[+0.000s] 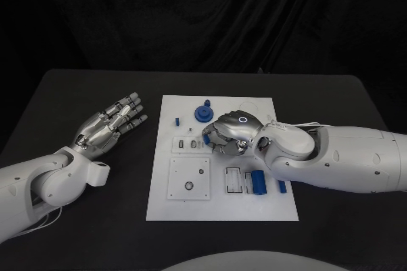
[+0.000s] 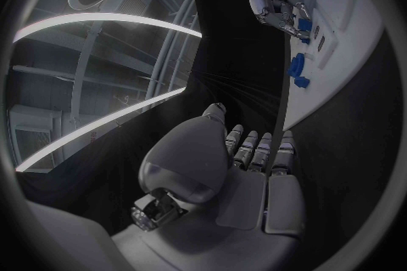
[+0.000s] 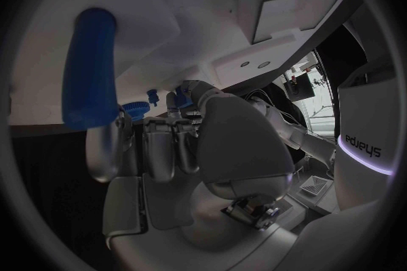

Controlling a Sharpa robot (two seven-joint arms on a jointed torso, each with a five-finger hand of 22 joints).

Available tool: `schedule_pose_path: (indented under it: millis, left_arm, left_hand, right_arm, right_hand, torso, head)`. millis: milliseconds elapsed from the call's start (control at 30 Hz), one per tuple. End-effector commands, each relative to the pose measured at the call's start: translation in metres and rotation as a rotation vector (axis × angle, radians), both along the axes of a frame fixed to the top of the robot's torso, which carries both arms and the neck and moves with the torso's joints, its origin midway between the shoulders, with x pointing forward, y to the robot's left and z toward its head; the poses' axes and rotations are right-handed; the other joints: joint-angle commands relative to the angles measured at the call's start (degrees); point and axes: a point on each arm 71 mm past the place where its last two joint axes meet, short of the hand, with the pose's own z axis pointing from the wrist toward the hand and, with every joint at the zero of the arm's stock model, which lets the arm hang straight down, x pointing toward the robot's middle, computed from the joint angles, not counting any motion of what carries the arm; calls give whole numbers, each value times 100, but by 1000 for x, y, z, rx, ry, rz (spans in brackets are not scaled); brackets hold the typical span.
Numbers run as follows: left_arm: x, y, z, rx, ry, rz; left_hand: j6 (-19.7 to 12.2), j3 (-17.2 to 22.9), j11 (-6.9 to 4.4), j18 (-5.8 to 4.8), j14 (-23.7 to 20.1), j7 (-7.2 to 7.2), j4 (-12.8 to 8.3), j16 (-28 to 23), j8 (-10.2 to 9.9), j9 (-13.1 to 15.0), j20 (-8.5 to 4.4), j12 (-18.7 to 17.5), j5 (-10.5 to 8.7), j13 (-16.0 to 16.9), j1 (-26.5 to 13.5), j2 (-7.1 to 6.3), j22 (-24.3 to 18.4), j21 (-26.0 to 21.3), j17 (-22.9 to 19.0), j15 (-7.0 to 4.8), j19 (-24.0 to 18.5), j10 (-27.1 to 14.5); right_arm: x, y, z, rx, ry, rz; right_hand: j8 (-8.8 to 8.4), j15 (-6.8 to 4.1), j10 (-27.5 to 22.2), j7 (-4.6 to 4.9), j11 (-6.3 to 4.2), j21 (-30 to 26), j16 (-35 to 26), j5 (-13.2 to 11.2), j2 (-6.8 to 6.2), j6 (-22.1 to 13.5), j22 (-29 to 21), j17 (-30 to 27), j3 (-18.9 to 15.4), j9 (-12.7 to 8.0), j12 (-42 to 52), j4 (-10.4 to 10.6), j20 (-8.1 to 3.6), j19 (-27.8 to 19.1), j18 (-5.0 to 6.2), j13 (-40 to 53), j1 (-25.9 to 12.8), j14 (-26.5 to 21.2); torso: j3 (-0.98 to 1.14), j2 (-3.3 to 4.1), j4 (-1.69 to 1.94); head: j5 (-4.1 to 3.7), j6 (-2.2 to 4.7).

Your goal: Assemble the parts on the task board

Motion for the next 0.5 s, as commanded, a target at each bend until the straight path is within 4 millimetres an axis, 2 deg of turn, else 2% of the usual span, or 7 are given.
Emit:
schedule_pose_path:
  millis: [33, 100, 233, 400, 500]
  left_arm:
    - [-1, 0, 5, -52, -55, -3]
    - [-1, 0, 4, -52, -55, -3]
    - [-1, 0, 4, -52, -54, -2]
    - [-1, 0, 4, -51, -54, -2]
    - [-1, 1, 4, -52, -55, -1]
  left_hand:
    - [-26, 38, -9, 102, -9, -2, 8, -2, 21, 6, 47, 16, 26, -6, 64, 8, -3, -19, 7, 45, -11, -45]
    - [-30, 45, -12, 102, -14, 1, 5, -3, 20, 6, 48, 12, 27, -8, 65, 10, -4, -20, 5, 47, -13, -53]
    - [-30, 45, -12, 102, -14, 1, 5, -3, 20, 6, 48, 12, 27, -8, 65, 10, -4, -20, 5, 47, -13, -53]
    - [-30, 45, -12, 102, -14, 1, 5, -3, 20, 6, 48, 12, 27, -8, 65, 10, -4, -20, 5, 47, -13, -53]
    - [-30, 45, -12, 102, -14, 1, 5, -3, 20, 6, 48, 12, 27, -8, 65, 10, -4, -20, 5, 47, -13, -53]
  right_arm:
    - [0, -1, -5, -37, 21, -16]
    - [0, -1, -5, -40, 23, -15]
    - [0, -1, -5, -42, 25, -13]
    - [-1, 0, -5, -37, 22, -5]
    - [-2, -1, -4, -29, 17, 0]
  right_hand:
    - [-82, 31, 608, -1, 37, -58, -25, -235, 10, -100, 1088, 1462, -6, -45, 15, -7, 30, -3, 90, 1508, -102, 573]
    - [-133, 32, 608, -3, 36, -69, -32, -438, -1, -175, 1086, 1457, -29, -86, 15, -12, 30, -5, 92, 1508, -135, 571]
    - [-167, 34, 608, -4, 37, -93, -40, -652, -10, -330, 1081, 1451, -71, -165, 15, -32, 31, -10, 96, 1508, -166, 568]
    - [-169, 29, 608, -13, 32, -5, 34, -765, -11, -586, 1112, 1509, -120, -278, 15, -76, 27, 41, 74, 1508, -164, 595]
    - [-166, 15, 608, -40, 16, 89, 34, -900, -13, -861, 1145, 1509, -188, -392, 15, -103, 20, 91, 52, 1508, -171, 595]
  torso:
    - [1, 2, 1]
    - [1, 2, 1]
    - [1, 1, 0]
    - [3, 1, 1]
    - [2, -1, -2]
  head:
    - [-3, 28]
    - [-3, 28]
    - [-8, 20]
    - [-7, 16]
    - [1, 15]
